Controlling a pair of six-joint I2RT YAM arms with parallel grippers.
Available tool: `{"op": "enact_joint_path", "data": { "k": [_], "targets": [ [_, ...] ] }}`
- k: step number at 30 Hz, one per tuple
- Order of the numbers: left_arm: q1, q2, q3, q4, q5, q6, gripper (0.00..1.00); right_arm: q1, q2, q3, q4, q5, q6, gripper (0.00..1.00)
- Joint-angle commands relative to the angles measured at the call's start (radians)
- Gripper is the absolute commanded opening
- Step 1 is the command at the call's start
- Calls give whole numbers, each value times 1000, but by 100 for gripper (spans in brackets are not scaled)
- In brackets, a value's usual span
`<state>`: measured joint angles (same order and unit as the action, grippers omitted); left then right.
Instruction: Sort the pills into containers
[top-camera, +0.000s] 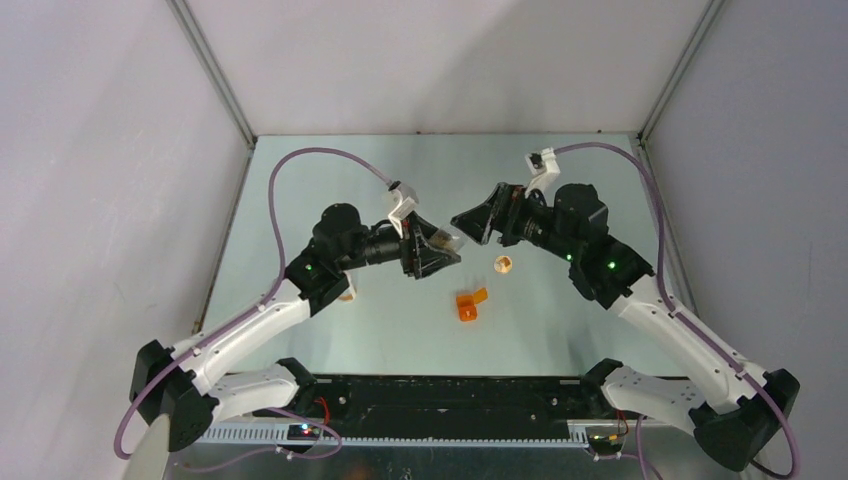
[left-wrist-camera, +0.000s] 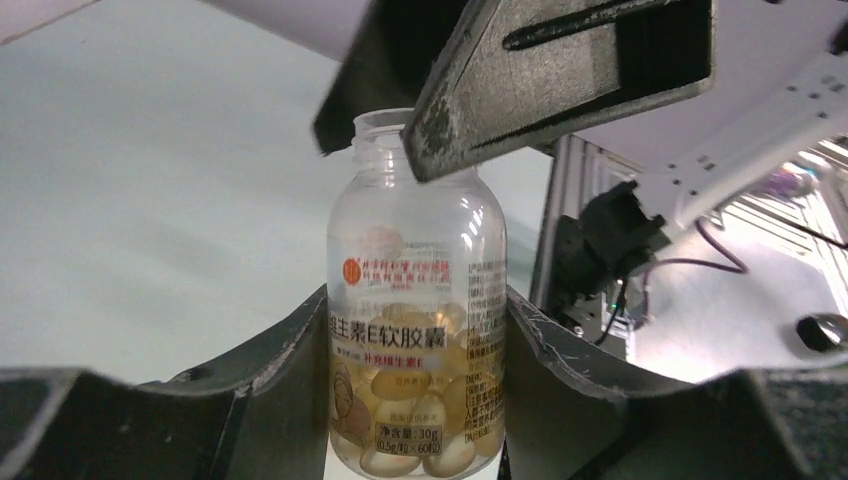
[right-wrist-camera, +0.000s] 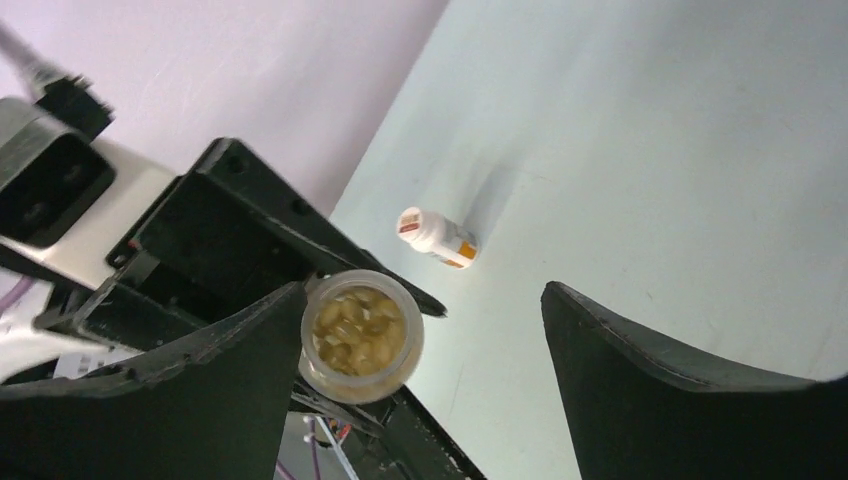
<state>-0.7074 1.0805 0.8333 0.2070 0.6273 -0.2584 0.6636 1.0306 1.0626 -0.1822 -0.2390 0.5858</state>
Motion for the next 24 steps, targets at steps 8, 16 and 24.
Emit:
{"op": "enact_joint_path", "data": {
  "k": [8,16,24],
  "targets": [
    [2,-5,-65,7,-328,21,0,-206,-103,-142,-147,331,121,87],
    [3,-12,-68,1,-377,14,0,-280,126,-161,-141,413,66,77],
    [2,-20,-85,1,-380,9,0,-288,323,-164,-170,433,72,56]
  ]
}}
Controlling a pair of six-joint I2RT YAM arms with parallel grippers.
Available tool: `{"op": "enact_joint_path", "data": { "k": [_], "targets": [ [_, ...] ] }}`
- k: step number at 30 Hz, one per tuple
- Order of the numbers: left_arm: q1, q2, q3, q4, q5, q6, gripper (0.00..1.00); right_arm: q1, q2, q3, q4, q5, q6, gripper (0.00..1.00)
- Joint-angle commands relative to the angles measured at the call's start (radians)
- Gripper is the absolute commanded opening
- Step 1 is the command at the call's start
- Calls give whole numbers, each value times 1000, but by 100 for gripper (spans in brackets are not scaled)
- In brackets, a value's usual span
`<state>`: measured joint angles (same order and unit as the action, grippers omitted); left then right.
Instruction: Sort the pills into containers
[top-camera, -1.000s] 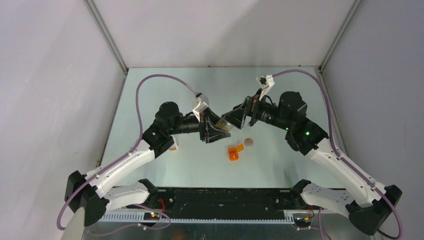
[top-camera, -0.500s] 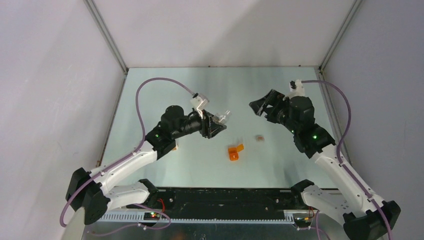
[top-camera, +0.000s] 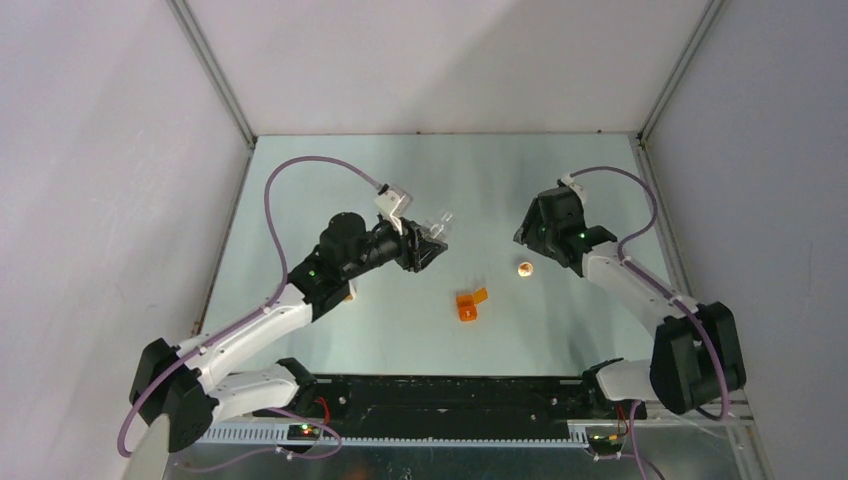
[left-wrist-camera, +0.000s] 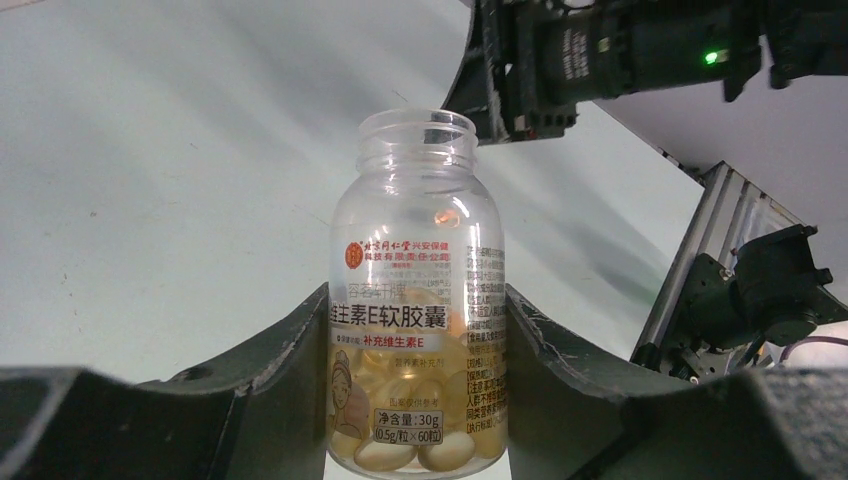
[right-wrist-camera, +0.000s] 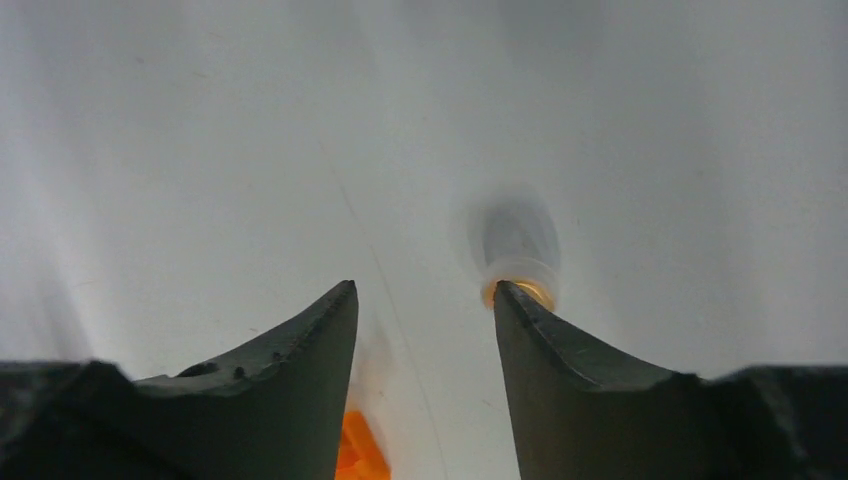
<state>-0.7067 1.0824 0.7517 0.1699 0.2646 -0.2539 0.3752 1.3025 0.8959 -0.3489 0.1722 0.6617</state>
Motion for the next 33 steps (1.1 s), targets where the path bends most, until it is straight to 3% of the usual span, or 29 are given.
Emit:
{"op": "enact_joint_path", "data": {
  "k": [1,4,13,33],
  "targets": [
    [1,-21,-2,38,-15,5,0,4,81,3,-1,15,-6,55],
    [1,-17,2,39,-9,4,0,7,143,3,10,-2,-17,45],
    [1,-17,2,33,-9,5,0,9,243,-4,-15,24,-6,35],
    [1,-22,-3,35,-8,-1,0,35,228,-22,-63,-31,-42,34]
  ]
}}
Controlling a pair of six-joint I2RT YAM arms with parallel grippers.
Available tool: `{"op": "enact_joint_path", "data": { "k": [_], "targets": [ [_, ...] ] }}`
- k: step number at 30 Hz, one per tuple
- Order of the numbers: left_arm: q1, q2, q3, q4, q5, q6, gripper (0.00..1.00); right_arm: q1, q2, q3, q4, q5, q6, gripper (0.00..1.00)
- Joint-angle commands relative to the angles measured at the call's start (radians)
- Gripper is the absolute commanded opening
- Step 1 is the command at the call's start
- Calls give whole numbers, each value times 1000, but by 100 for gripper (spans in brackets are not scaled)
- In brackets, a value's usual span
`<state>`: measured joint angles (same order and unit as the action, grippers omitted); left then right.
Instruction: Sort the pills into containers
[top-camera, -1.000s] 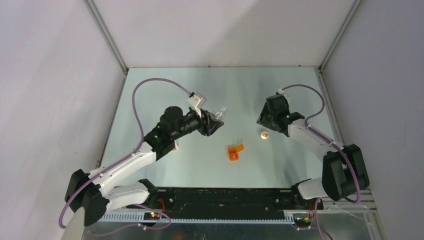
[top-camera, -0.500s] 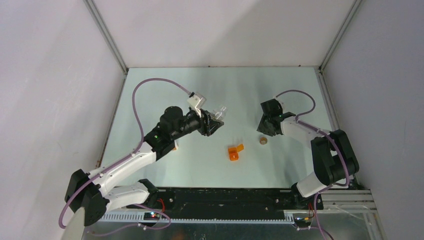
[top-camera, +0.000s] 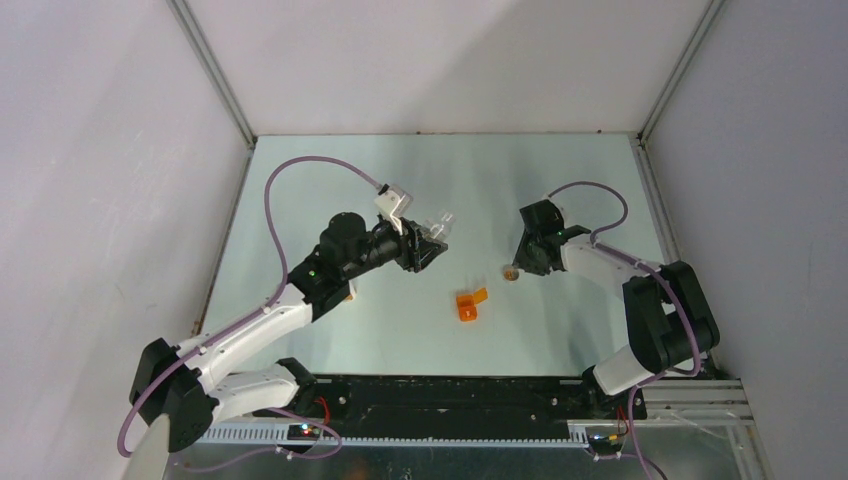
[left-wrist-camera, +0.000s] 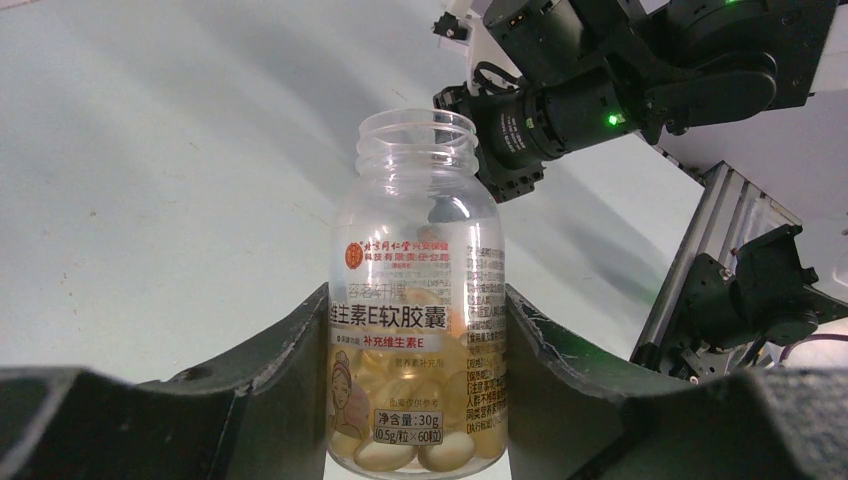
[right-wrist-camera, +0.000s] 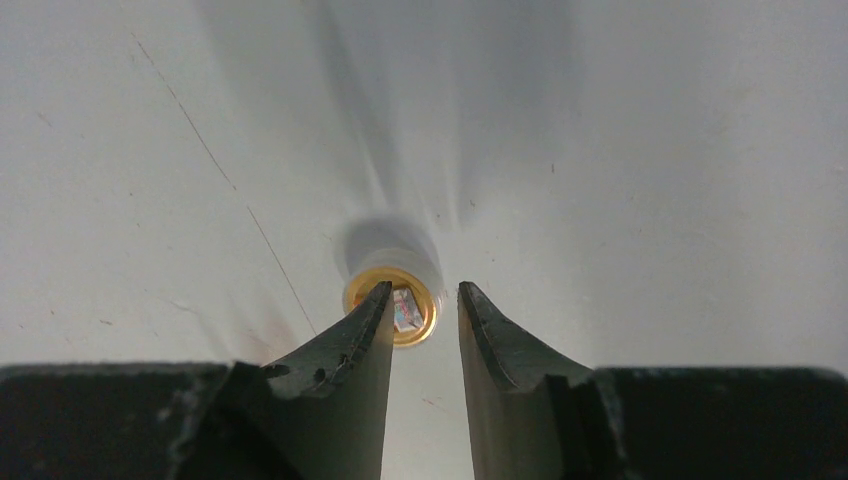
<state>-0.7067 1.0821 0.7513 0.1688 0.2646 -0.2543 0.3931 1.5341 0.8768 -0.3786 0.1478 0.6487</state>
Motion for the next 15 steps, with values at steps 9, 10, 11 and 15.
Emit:
{"op": "enact_joint_path", "data": {
  "k": [9,10,11,15],
  "targets": [
    [1,-21,-3,34,-3,-3,0,32,47,-2,-7,-8,-49,27],
    [1,-22,-5,33,-4,-3,0,34,49,-2,-7,-8,-50,27],
    [1,-22,-4,33,-4,-3,0,34,52,-2,-8,-8,-50,27],
    [1,-25,-6,34,-6,-3,0,38,46,-2,-21,2,-50,27]
  ]
}}
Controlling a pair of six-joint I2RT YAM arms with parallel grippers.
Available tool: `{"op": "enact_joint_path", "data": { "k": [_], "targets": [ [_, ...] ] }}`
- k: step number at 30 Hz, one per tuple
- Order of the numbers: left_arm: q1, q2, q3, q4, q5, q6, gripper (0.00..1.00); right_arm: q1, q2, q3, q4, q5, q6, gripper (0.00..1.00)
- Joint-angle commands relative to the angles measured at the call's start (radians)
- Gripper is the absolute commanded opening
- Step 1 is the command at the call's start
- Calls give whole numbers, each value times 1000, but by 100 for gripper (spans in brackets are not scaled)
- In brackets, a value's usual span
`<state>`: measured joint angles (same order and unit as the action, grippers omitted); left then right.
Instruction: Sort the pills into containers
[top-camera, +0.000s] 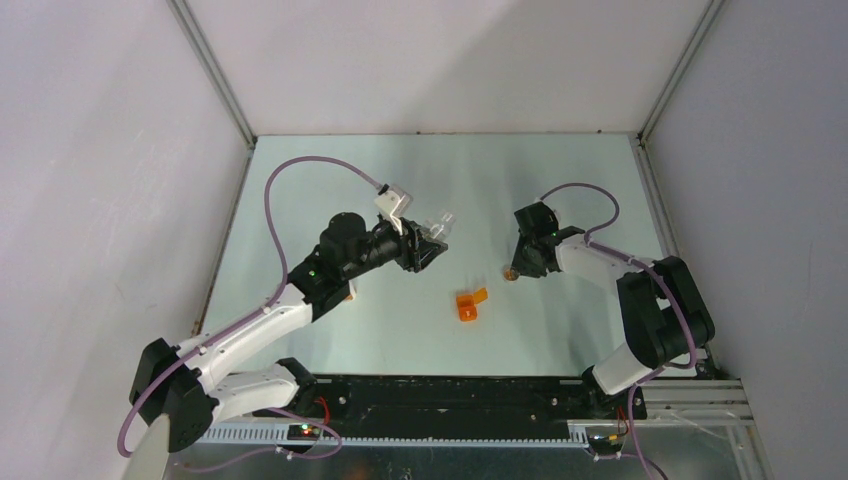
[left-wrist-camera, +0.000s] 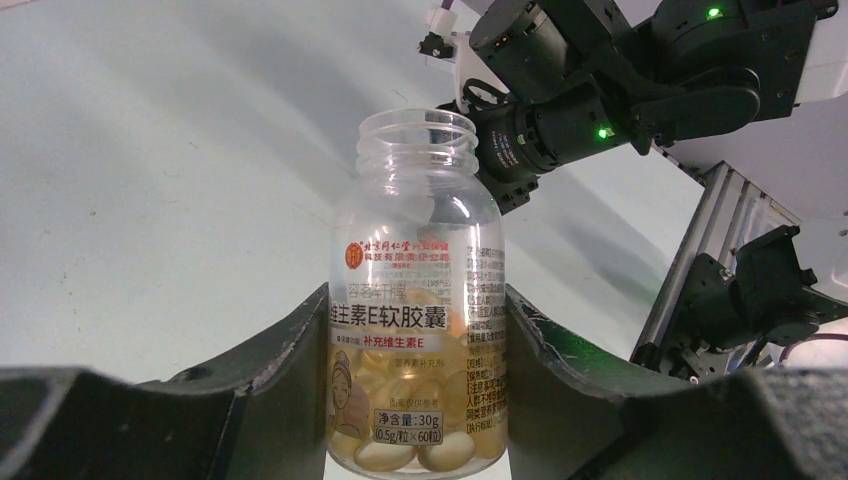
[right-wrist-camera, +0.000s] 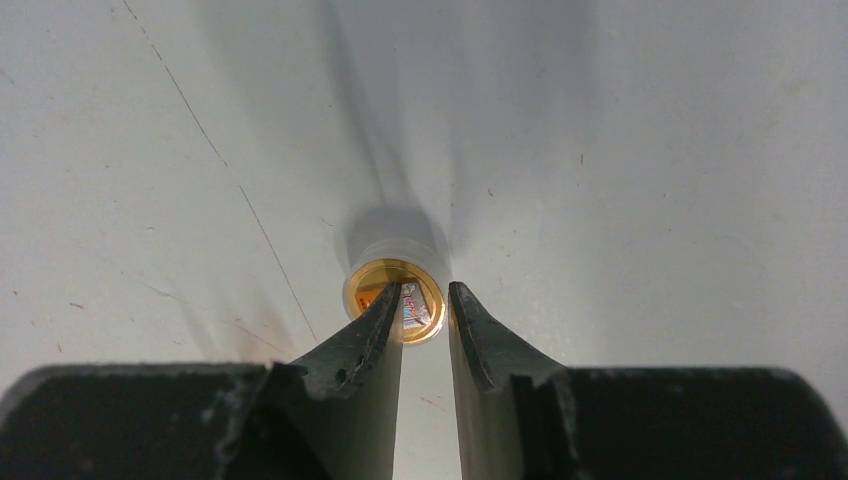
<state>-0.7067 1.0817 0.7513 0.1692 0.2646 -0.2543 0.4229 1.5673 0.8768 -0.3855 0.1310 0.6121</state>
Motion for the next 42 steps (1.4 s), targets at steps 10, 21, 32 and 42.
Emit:
{"op": "enact_joint_path", "data": {
  "k": [10,21,32,42],
  "targets": [
    [1,-30,-9,39,72,19,0,9,-239,22,-49,-54,-35,35],
    [2,-89,-25,133,260,-5,0,64,-663,9,138,-495,-125,78],
    [0,-87,-18,232,396,-37,0,227,-670,-5,459,-461,171,95],
    [0,-93,-10,205,388,-38,5,305,-538,-4,589,-457,288,68]
  ]
}}
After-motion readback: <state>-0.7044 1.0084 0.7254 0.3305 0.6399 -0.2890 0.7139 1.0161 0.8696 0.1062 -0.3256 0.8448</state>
